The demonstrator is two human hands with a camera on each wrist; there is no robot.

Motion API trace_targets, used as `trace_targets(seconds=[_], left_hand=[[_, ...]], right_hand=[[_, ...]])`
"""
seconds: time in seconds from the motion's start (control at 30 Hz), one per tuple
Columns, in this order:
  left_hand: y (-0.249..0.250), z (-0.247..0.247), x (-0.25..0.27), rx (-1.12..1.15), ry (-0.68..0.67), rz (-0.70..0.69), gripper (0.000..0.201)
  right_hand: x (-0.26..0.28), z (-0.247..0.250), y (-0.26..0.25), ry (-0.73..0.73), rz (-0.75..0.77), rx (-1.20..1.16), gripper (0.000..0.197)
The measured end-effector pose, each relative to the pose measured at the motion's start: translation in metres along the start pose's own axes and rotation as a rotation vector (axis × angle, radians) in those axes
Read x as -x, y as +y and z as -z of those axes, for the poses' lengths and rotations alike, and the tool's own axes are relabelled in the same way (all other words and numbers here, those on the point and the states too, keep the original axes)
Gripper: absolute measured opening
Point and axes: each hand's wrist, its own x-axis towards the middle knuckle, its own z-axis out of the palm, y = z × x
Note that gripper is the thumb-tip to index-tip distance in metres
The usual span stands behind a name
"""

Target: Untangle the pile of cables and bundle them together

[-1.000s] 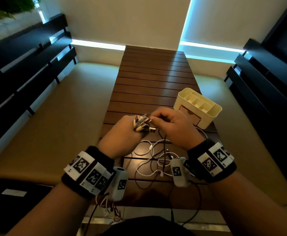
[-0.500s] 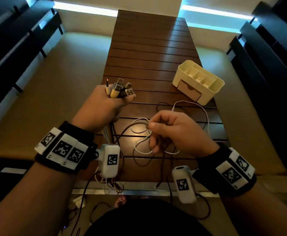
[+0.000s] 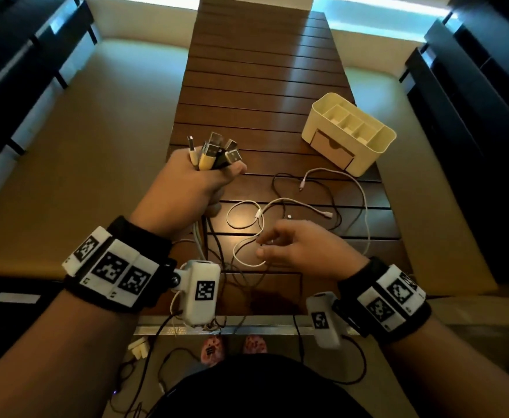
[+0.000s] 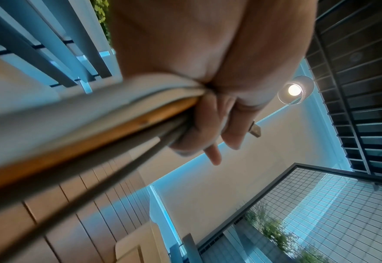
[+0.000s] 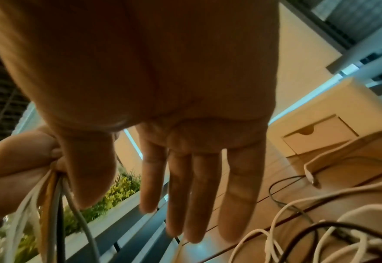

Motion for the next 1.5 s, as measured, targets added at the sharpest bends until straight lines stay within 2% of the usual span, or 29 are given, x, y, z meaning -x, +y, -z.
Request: trace_targets(seconds=[0.1,0.17,0.33,0.4,0.47,0.5,0.57,0.7,0.77,0.83,0.93,1.0,1.13,1.3,1.37,1.43,1.5], left_hand=[[-0.004,-0.017,0.005,-0.024,-0.034,-0.029,0.035],[-0.006,-0.027,0.009,-0.075,-0.055,-0.062,0.040],[-0.007,-0.027,0.014,-0.069,-0.037,-0.048,0.035],[-0.007,-0.022,0.016,-0.044,-0.002,-0.033,0.033],[-0.007,-0.017,0.018,-0.021,0.018,-0.032,0.032],[-0.007,-0.016,0.018,-0.018,0.023,-0.032,0.032],[-0.007,-0.012,0.019,-0.015,0.036,-0.023,0.032],[-0.008,-0.005,0.022,-0.009,0.055,0.000,0.029],[-0.008,-0.003,0.023,-0.013,0.061,0.005,0.026],[-0.008,-0.001,0.023,-0.011,0.055,0.006,0.022],[-0.006,-0.001,0.024,-0.022,0.033,-0.003,0.024],[-0.005,-0.002,0.024,-0.027,0.024,-0.005,0.028],[-0.001,-0.003,0.026,-0.036,0.018,-0.011,0.031],[0.002,-0.001,0.027,-0.032,0.021,-0.026,0.033],[0.003,0.000,0.026,-0.024,0.025,-0.025,0.033],[0.004,0.002,0.027,-0.020,0.028,-0.025,0.033],[0.004,0.004,0.027,-0.015,0.033,-0.027,0.033]], right_hand=[[-0.010,-0.007,-0.003,-0.044,0.080,-0.088,0.061],[-0.016,-0.022,-0.010,-0.137,0.090,-0.061,0.068],[-0.018,-0.048,-0.009,-0.440,0.099,0.062,0.045],[-0.021,-0.041,-0.002,-0.505,0.077,0.011,0.045],[-0.027,-0.031,0.007,-0.501,0.066,-0.149,0.042],[-0.031,-0.027,0.015,-0.455,0.053,-0.240,0.045],[-0.040,-0.021,0.034,-0.238,0.052,-0.322,0.041],[-0.050,-0.012,0.073,0.311,-0.070,-0.262,0.023],[-0.047,-0.009,0.082,0.480,-0.131,-0.201,0.021],[-0.042,-0.006,0.087,0.471,-0.197,-0.135,0.025],[-0.041,-0.006,0.096,0.246,-0.295,-0.011,0.029],[-0.043,-0.008,0.097,0.188,-0.280,0.059,0.024],[-0.049,-0.001,0.081,0.350,-0.125,-0.124,0.018],[-0.057,0.038,0.042,0.604,0.108,-0.438,0.014],[-0.062,0.052,0.028,0.669,0.147,-0.508,0.015],[-0.065,0.058,0.023,0.668,0.135,-0.490,0.014],[-0.065,0.055,0.027,0.571,0.049,-0.435,0.012]])
